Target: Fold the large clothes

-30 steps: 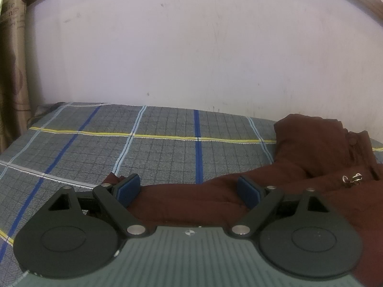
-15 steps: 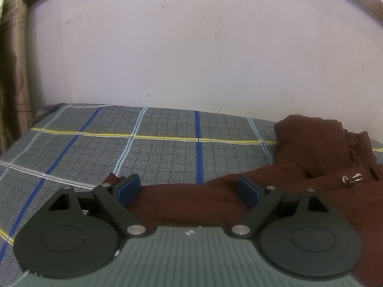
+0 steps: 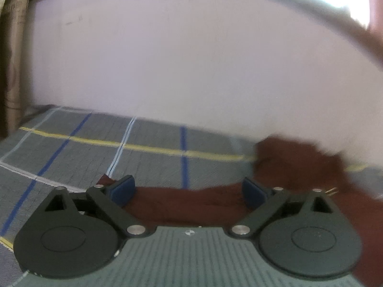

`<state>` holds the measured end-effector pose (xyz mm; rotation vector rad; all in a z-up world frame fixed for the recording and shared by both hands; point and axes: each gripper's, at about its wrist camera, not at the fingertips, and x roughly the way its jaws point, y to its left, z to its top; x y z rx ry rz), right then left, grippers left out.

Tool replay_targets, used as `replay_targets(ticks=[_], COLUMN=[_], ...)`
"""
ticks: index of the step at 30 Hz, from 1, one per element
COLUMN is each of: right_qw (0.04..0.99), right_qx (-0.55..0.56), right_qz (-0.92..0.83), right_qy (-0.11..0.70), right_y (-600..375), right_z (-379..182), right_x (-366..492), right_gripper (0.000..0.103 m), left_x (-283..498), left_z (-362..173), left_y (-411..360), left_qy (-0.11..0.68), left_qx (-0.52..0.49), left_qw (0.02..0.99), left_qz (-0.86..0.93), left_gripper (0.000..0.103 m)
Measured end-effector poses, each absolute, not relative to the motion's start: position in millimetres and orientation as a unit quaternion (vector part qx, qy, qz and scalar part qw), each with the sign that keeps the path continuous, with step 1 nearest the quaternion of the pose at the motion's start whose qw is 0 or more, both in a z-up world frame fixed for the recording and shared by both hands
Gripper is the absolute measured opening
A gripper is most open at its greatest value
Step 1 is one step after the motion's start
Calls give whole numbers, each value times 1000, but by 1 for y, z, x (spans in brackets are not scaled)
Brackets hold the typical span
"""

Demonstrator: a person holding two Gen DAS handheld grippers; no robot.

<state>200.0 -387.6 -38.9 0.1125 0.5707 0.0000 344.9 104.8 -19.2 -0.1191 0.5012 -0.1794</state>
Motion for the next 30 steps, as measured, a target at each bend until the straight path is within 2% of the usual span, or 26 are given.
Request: replay_targets(ticks=[3, 5, 9, 16, 19, 23, 26, 27, 29, 30], right_qw=[958, 958, 958, 960, 960, 962, 962, 963, 963, 963], right_qx=[53, 54, 55, 52, 47, 42, 38, 38, 36, 34], right_qz=[-1, -1, 0, -3, -6, -10, -12, -12, -14, -16], right_qy=[281, 282, 281, 277, 274, 271, 269, 268, 267, 265], right_y=[-388, -388, -389, -387, -386, -386, -385, -385, -385, -384], right_z=[-39, -39, -38, -37, -37, -36, -36, -36, -36, -36], right_x=[200, 200, 200, 199, 198, 197, 196, 196, 195, 195], right_gripper=[10, 10, 10, 11, 12, 12, 12, 12, 13, 13], left_x=[319, 297, 250, 198, 193, 212, 227, 233, 244, 247], left_z=[9, 28, 41, -12, -34, -51, -58, -59, -60, -60], left_y=[124, 142, 186, 261, 264, 252, 240, 236, 225, 221], left_qy=[227, 226, 263, 380, 390, 404, 381, 379, 372, 376], left_qx=[-66, -81, -117, -292, -335, -340, -349, -349, -347, -332], left_qw=[966, 964, 951, 869, 846, 835, 839, 840, 845, 852], left_qz=[-103, -111, -114, -124, -141, -156, -172, -170, -164, -152], left_gripper=[96, 103, 103, 103, 103, 102, 102, 100, 80, 53])
